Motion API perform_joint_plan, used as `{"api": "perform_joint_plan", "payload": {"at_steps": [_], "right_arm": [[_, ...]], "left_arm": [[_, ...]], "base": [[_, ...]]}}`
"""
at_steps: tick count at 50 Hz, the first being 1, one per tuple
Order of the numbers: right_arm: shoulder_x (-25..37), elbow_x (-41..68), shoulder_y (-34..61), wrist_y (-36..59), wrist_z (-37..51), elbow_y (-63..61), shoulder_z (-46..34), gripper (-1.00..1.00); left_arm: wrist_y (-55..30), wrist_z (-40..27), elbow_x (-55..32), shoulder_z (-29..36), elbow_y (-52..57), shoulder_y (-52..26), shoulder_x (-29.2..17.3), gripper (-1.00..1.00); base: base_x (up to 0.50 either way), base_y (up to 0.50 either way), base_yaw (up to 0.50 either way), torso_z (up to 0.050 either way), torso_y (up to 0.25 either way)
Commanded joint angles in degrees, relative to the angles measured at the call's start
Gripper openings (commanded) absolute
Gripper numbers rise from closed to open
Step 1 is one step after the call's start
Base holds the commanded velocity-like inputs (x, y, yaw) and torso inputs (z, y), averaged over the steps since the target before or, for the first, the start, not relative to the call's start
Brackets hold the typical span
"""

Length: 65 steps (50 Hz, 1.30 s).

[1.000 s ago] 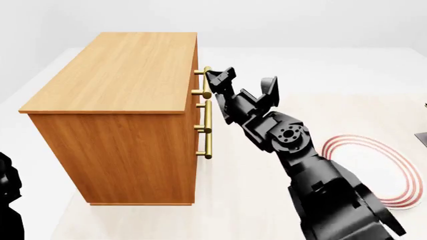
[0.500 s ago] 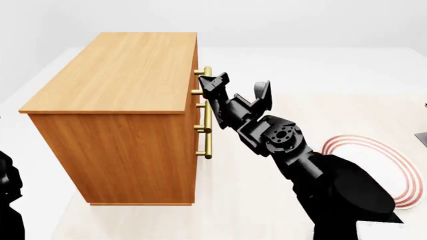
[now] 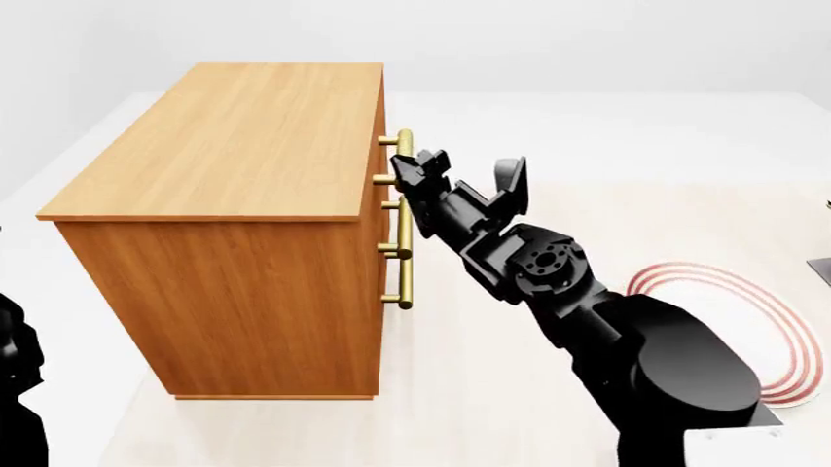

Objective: Open the top drawer of the cabinet and put the bowl in it.

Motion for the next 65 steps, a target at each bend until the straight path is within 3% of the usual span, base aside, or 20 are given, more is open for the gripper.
{"api": "perform_joint_plan", "payload": {"at_steps": [1, 18, 65], "right_arm": [[0.06, 3.25, 0.21, -0.53, -1.04, 1.14, -5.36, -1.00], [2.80, 16.65, 0.99, -0.76, -4.79, 1.14, -15.60, -1.00], [9.42, 20.29, 2.53, -1.70, -6.57, 1.09, -15.83, -1.00]], "left_arm": [[0.04, -0.01, 0.01, 0.06, 0.00, -0.11, -0.03, 1.00], [0.20, -0.05, -0.01, 0.16, 0.00, -0.11, 0.04, 1.00], [0.30, -0.11, -0.01, 0.36, 0.00, -0.25, 0.07, 1.00]], "base": [[0.00, 0.00, 0.00, 0.000, 0.000], [0.00, 0.00, 0.00, 0.000, 0.000], [0.00, 0.00, 0.00, 0.000, 0.001]]}}
